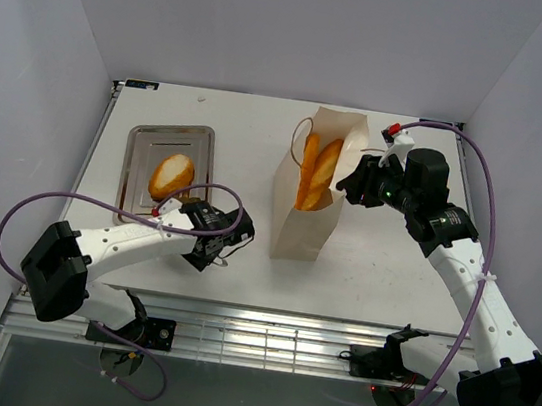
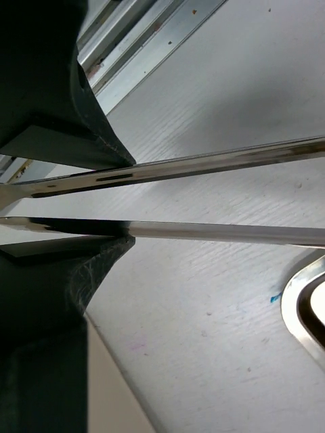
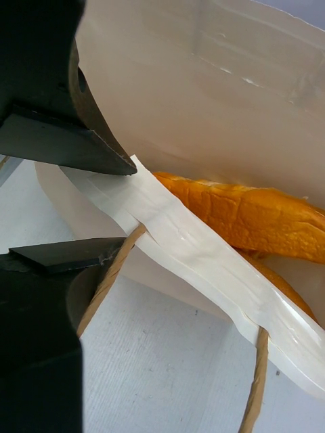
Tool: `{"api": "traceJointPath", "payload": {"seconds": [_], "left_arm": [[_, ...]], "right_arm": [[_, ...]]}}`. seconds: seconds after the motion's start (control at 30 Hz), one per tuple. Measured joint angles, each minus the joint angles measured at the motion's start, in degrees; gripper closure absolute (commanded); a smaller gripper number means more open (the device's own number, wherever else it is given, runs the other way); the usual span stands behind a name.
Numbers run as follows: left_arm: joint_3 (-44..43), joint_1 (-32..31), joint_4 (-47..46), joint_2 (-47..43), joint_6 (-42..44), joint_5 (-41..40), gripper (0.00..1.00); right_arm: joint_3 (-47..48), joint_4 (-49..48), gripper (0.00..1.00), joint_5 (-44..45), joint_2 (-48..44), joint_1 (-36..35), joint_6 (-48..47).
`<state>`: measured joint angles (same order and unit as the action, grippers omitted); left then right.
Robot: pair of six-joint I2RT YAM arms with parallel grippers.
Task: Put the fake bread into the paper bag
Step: Pick up the clamp at the center of the board.
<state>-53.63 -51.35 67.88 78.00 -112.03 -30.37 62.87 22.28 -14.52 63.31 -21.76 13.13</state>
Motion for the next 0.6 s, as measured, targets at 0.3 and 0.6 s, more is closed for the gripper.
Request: {"api": "traceJointPath", "payload": {"seconds": [0.3,0.6], "left_arm": [[-5.4,-7.3,7.4,-1.7,-1.5,-3.9,0.50],[-11.0,-7.4,9.7,-6.9,-0.3,-6.6,0.48]], "right_arm": [[0.0,0.0,0.52,0.0,0.0,0.0,0.1],[0.0,-0.1,0.52,0.0,0.0,0.0,0.1]]}}
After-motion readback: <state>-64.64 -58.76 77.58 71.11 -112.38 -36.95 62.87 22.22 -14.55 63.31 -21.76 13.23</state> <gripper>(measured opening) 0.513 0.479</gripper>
